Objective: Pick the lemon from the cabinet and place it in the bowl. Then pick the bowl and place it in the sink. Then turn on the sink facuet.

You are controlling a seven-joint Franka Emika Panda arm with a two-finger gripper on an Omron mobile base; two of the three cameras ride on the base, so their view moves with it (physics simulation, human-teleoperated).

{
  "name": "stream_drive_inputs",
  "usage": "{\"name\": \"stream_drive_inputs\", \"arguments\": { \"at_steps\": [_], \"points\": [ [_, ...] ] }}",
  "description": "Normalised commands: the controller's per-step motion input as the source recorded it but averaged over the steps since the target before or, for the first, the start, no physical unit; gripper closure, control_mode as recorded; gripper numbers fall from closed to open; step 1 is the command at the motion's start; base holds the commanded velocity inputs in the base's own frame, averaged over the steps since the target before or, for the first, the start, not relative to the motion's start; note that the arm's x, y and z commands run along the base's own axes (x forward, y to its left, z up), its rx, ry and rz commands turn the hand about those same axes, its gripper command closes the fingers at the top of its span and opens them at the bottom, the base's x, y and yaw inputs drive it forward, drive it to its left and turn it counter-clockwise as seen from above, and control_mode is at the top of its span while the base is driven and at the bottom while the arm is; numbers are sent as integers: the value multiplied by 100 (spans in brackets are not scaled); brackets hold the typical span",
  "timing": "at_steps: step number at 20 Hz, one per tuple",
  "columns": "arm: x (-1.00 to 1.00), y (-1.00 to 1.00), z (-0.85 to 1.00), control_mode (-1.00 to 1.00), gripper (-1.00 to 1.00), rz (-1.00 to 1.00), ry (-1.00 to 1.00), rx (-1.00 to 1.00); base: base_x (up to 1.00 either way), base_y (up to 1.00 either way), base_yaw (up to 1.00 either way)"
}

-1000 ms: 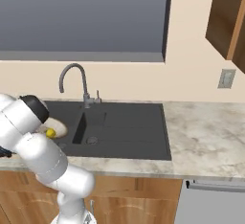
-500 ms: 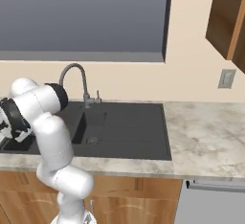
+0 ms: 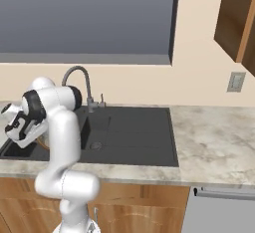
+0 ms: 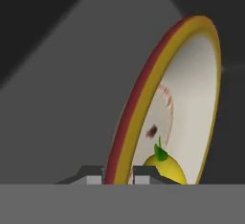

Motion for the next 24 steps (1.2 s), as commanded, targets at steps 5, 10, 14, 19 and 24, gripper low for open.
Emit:
{"name": "stream_drive_inputs", "arguments": {
  "at_steps": [5,10,14,19,24],
  "points": [
    [37,0,-22,-100,100,-11,1,0,0,0,0],
    [23,0,-32,-100,100,-7,3,0,0,0,0],
    [11,0,-41,-100,100,-5,1,0,0,0,0],
    [10,-2,-52,-100,100,-4,0,0,0,0,0],
    [12,-9,-64,-100,100,-2,0,1,0,0,0]
  ]
}}
